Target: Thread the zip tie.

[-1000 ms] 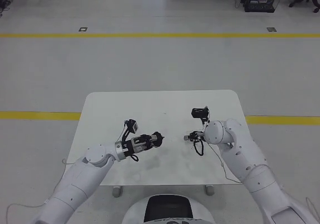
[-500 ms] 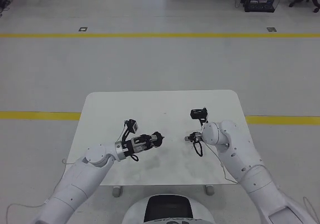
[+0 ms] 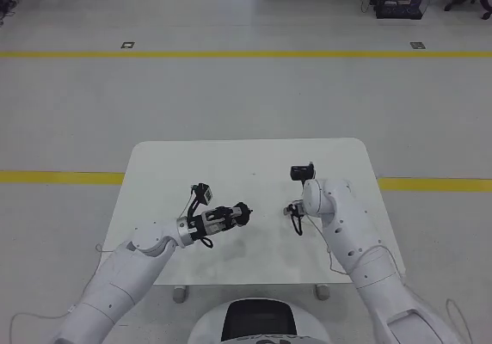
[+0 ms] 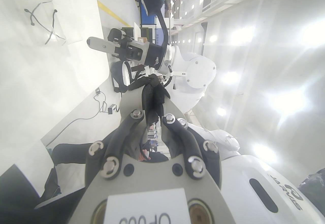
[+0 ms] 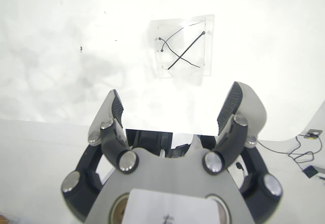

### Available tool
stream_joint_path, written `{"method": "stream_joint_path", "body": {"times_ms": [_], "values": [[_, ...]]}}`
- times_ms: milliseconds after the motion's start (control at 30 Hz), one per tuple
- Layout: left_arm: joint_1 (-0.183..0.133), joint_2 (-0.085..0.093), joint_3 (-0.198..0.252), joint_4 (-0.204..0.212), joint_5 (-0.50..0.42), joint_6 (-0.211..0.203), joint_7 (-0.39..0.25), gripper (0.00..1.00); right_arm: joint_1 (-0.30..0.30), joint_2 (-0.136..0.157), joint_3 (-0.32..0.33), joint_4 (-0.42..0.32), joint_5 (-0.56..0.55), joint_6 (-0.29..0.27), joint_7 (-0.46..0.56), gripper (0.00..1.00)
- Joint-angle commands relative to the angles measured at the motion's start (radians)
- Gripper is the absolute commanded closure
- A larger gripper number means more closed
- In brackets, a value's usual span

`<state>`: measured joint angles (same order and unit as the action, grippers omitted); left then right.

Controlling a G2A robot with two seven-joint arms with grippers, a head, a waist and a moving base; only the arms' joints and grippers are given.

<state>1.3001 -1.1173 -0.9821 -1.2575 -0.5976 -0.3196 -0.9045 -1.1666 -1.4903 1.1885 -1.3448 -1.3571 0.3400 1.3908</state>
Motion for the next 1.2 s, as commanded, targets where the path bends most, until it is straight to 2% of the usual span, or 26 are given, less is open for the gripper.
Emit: {"method": "stream_joint_path", "body": {"times_ms": [0, 300, 467, 633, 767, 1100, 1167], "values": [[0.000, 0.000, 0.000, 0.000, 0.000, 0.000, 0.000, 1.00, -0.004, -0.033, 0.031, 0.020, -0.038, 0.000, -0.001, 0.00], [0.000, 0.000, 0.000, 0.000, 0.000, 0.000, 0.000, 1.00, -0.043, -0.170, 0.186, 0.042, -0.189, 0.000, -0.022, 0.00], [0.000, 0.000, 0.000, 0.000, 0.000, 0.000, 0.000, 1.00, -0.052, -0.220, 0.257, 0.048, -0.213, 0.000, -0.053, 0.00], [0.000, 0.000, 0.000, 0.000, 0.000, 0.000, 0.000, 1.00, -0.054, -0.244, 0.303, 0.061, -0.213, 0.000, -0.068, 0.00], [0.000, 0.000, 0.000, 0.000, 0.000, 0.000, 0.000, 1.00, -0.054, -0.251, 0.328, 0.067, -0.213, 0.000, -0.078, 0.00], [0.000, 0.000, 0.000, 0.000, 0.000, 0.000, 0.000, 1.00, -0.055, -0.252, 0.330, 0.067, -0.213, 0.000, -0.079, 0.00], [0.000, 0.000, 0.000, 0.000, 0.000, 0.000, 0.000, 1.00, -0.065, -0.251, 0.331, 0.070, -0.203, -0.008, -0.109, 0.00]]}}
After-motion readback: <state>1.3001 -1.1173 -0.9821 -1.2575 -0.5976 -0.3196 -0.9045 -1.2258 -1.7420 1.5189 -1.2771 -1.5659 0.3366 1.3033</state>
